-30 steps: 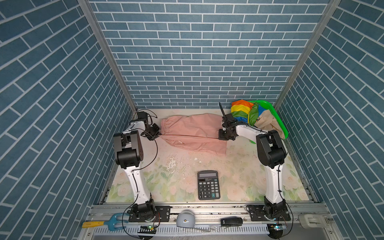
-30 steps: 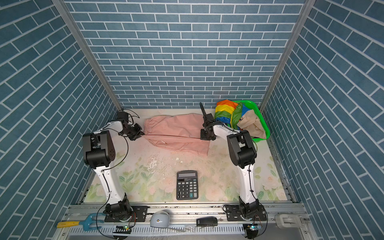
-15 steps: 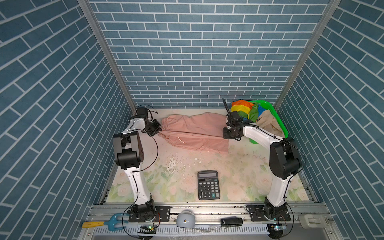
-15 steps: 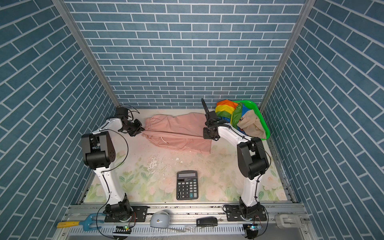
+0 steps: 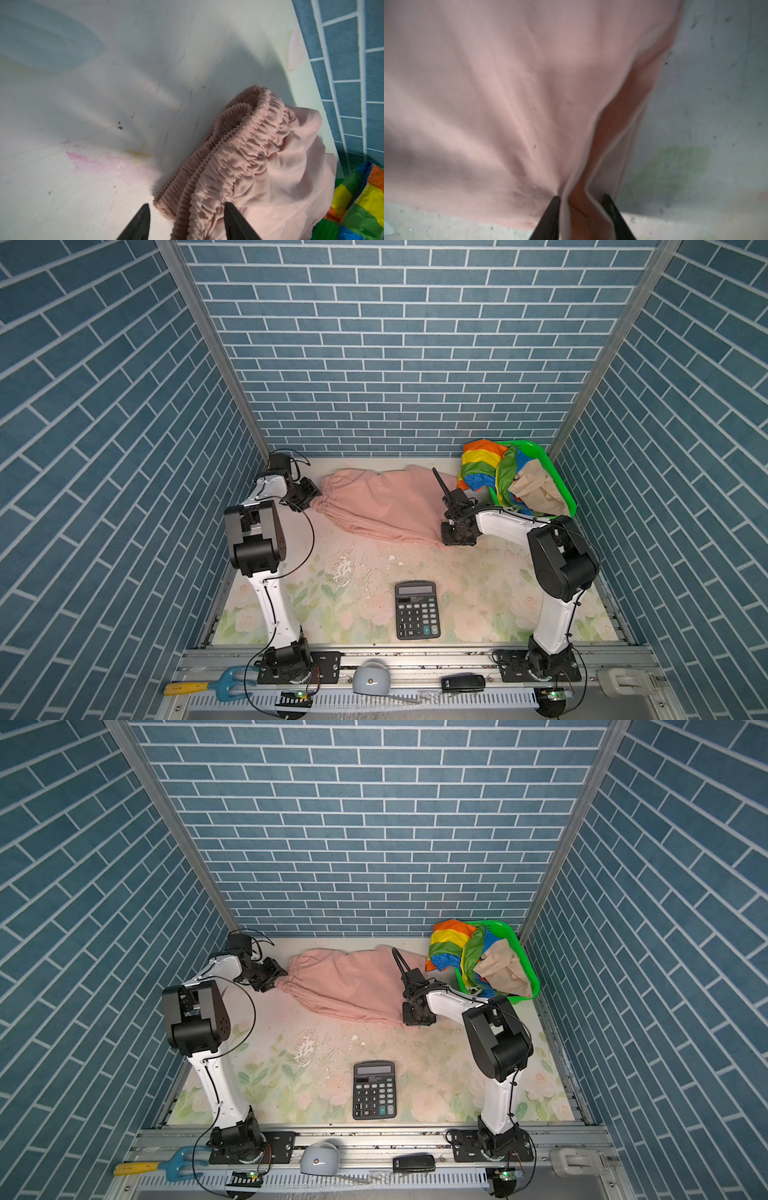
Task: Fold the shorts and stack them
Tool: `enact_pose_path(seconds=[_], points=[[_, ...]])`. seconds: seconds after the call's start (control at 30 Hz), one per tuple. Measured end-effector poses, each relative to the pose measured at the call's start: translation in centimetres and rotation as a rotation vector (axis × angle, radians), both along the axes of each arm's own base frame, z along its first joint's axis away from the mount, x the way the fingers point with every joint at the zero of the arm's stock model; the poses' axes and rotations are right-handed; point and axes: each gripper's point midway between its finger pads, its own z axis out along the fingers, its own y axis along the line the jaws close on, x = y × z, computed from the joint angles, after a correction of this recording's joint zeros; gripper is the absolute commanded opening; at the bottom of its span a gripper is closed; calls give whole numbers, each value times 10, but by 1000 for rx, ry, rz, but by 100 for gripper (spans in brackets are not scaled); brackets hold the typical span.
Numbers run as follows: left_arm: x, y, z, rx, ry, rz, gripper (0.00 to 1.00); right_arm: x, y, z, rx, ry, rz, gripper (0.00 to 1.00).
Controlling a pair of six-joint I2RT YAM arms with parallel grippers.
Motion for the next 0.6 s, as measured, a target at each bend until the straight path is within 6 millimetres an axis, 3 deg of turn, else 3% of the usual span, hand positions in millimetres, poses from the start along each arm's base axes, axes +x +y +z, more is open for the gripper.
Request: enact_pose_path(seconds=[0.17,0.3,0.37,0.43,0.53,0.6], points=[[-1,5,0,37,-2,-1,67,-6,-3,8,19,-12,-18,53],[-7,17,10,123,3,6,70,-10,-6,28,45,-50,-26,61],[-9,22,20,159,-6,4,89,-10,-6,42,63,-77,-27,63],[-6,24,33,179,-32,-6,99,-8,-6,53,79,-101,-30,68],[1,9,53,164,-95,-47,100,-5,-8,62,97,-120,-45,69],[7,-14,67,151,-136,-102,100,-1,-11,61,120,-119,-66,69]])
